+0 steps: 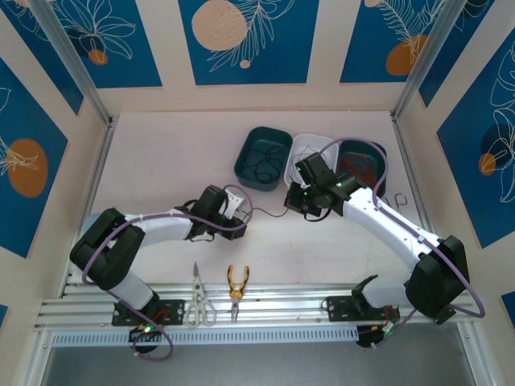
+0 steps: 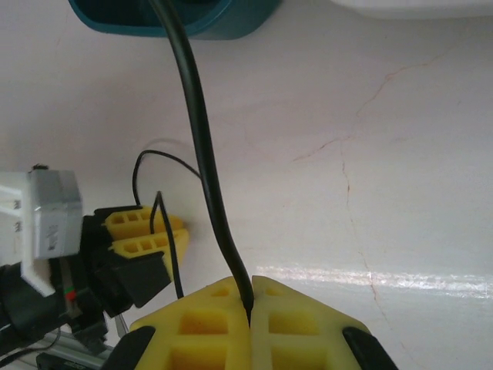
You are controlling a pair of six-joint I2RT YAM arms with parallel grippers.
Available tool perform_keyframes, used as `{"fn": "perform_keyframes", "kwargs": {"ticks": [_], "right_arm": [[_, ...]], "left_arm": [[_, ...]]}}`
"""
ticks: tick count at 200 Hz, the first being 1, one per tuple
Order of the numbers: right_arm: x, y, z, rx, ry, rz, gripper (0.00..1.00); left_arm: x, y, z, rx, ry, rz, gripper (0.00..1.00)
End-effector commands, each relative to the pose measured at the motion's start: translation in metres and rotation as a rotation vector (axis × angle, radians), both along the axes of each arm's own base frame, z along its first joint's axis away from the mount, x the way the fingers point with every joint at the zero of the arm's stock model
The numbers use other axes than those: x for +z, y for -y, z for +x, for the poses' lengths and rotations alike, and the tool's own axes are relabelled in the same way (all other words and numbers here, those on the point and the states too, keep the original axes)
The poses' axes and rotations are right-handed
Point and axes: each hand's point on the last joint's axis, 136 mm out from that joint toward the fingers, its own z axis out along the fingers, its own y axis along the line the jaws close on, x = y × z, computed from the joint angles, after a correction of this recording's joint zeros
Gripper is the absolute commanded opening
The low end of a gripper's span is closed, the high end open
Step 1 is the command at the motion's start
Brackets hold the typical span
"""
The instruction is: Untangle the cables
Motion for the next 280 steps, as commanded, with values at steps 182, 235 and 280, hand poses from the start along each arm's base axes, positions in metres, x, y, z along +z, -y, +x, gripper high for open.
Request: {"fn": "perform_keyframes", "kwargs": {"ticks": [182, 235, 280], "right_arm": [[0.014, -0.056, 0.071, 0.101, 0.061, 0.231, 0.0], [0.032, -0.047, 0.126, 0.078, 0.143, 0.317, 0.33], [0.051, -0.037, 0.152, 0.09, 0.173, 0.393, 0.34]], "left_arm": [[0.218, 0.072, 0.064, 0.037, 0.285, -0.518, 0.0], [0.244, 0.08, 0.077, 0.031, 0.276, -0.642, 0.0], [0.229, 0.054, 0.113, 0.198, 0.317, -0.513, 0.0]]}}
